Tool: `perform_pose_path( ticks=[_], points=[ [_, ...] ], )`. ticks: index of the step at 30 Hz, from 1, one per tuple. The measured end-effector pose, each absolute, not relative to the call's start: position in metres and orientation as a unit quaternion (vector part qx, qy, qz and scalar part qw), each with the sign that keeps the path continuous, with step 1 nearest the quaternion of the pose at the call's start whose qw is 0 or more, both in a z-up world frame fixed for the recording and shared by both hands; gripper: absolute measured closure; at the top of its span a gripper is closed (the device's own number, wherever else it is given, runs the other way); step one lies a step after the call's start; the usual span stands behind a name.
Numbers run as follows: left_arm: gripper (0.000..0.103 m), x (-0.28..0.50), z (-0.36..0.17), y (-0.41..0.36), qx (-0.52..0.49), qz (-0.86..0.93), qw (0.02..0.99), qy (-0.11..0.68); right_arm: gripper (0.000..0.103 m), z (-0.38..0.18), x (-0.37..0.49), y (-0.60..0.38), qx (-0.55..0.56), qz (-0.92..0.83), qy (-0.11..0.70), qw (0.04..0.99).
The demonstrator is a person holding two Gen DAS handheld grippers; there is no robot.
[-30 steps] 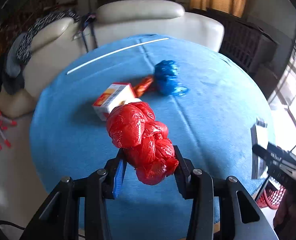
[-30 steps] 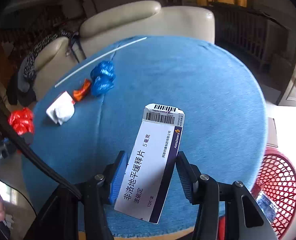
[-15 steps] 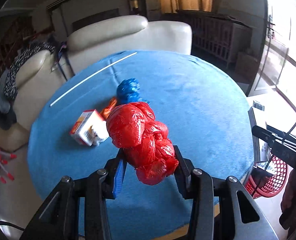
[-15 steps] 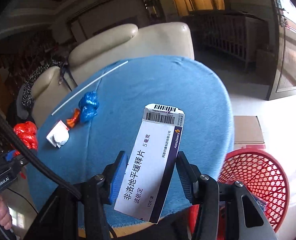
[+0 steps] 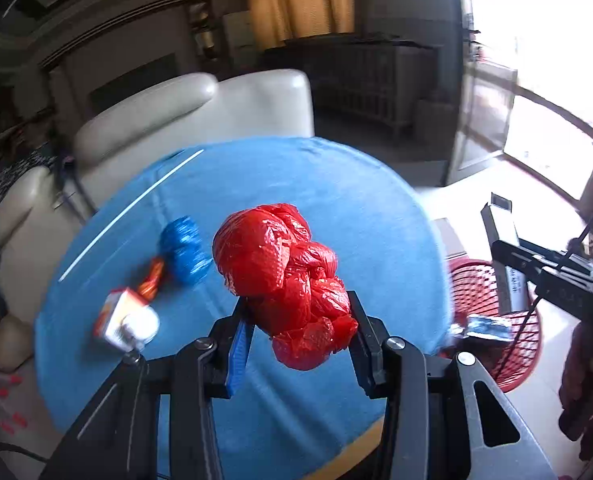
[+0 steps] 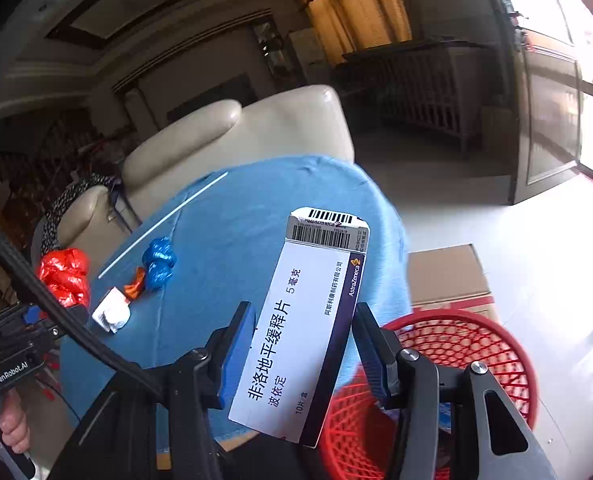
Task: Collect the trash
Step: 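Carry the red bag and white medicine box to the red basket and release both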
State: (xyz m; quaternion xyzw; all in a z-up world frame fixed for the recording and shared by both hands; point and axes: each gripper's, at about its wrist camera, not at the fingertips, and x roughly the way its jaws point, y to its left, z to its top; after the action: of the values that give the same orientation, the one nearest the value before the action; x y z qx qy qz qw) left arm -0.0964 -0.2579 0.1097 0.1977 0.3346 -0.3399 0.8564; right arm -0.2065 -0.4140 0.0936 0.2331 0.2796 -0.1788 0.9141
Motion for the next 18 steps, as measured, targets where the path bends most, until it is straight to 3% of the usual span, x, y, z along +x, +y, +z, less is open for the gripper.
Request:
perform_pose_path(
  ticks=[7, 18],
  points=[
    [0.058, -0.115, 0.124, -0.294, 0.204, -0.415, 0.831, 0.308, 0.05, 0.104, -0.252, -0.44, 0.246, -0.199, 0.247, 0.916],
    [0.058, -0.147, 0.106, -0.345, 0.215, -0.494, 0.773, 0.335, 0.05, 0.089, -0.315, -0.489, 0.333, -0.214, 0.233, 0.889]
  ],
)
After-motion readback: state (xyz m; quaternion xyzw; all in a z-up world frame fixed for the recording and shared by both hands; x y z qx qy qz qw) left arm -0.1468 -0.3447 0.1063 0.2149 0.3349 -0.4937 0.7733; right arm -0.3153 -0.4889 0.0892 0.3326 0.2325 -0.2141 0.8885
